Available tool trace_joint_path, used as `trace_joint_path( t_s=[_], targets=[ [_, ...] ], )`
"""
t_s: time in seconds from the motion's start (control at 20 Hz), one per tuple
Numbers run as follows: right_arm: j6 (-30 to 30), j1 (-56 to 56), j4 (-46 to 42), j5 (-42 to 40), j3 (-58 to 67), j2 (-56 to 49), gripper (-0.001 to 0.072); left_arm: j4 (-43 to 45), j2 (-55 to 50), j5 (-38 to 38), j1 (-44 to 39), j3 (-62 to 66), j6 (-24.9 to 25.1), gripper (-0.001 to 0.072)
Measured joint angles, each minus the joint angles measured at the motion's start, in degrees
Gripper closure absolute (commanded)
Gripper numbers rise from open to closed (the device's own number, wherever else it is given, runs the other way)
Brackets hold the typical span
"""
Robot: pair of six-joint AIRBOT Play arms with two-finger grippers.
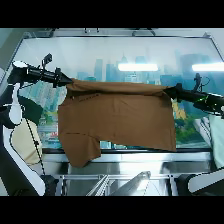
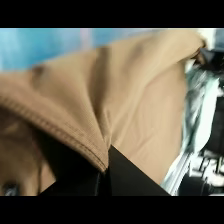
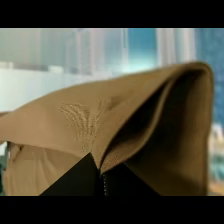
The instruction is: Fold the shirts.
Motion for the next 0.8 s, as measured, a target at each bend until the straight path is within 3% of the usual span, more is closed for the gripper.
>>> trace_joint_path(
  t_s=[0.25,0.3,0.35,0.4,0.45,0.5,0.6,0.7,0.8],
  targets=[
    [2.05,-1.62,-7.78,1.51,0.31,-0.39,0.0688,7.78,-0.52,-4.17,-0.26,-0.81,-2.16,0.0699],
    [2.19,-1.73,-8.22,1.62,0.37,-0.42,0.0616,8.63,-0.57,-4.22,-0.28,-1.46,-2.32,0.0686],
    [2.54,-1.81,-8.85,1.62,0.48,-0.42,0.0502,9.20,-0.61,-4.37,-0.33,-2.01,-2.49,0.0579],
    [2.54,-1.97,-9.51,1.73,0.52,-0.31,0.0474,9.84,-0.61,-4.92,-0.33,-2.45,-2.84,0.0501],
    [2.56,-2.21,-10.51,2.14,0.59,-0.07,0.0473,10.08,-0.59,-5.49,-0.20,-2.75,-3.87,0.0491],
    [3.13,-2.64,-12.04,3.02,0.68,0.33,0.0417,10.51,-0.39,-6.10,0.09,-2.99,-4.90,0.0491],
    [6.51,-4.39,-16.41,5.40,1.36,2.14,0.0400,11.10,0.76,-7.06,1.05,-3.26,-6.78,0.0493],
    [11.15,-6.91,-24.02,8.55,1.81,4.85,0.0330,11.72,3.04,-7.63,2.73,-3.43,-8.26,0.0493],
    [15.08,-9.57,-31.28,12.28,1.75,8.24,0.0330,11.96,6.27,-8.04,4.48,-3.67,-8.96,0.0494]
  ],
)
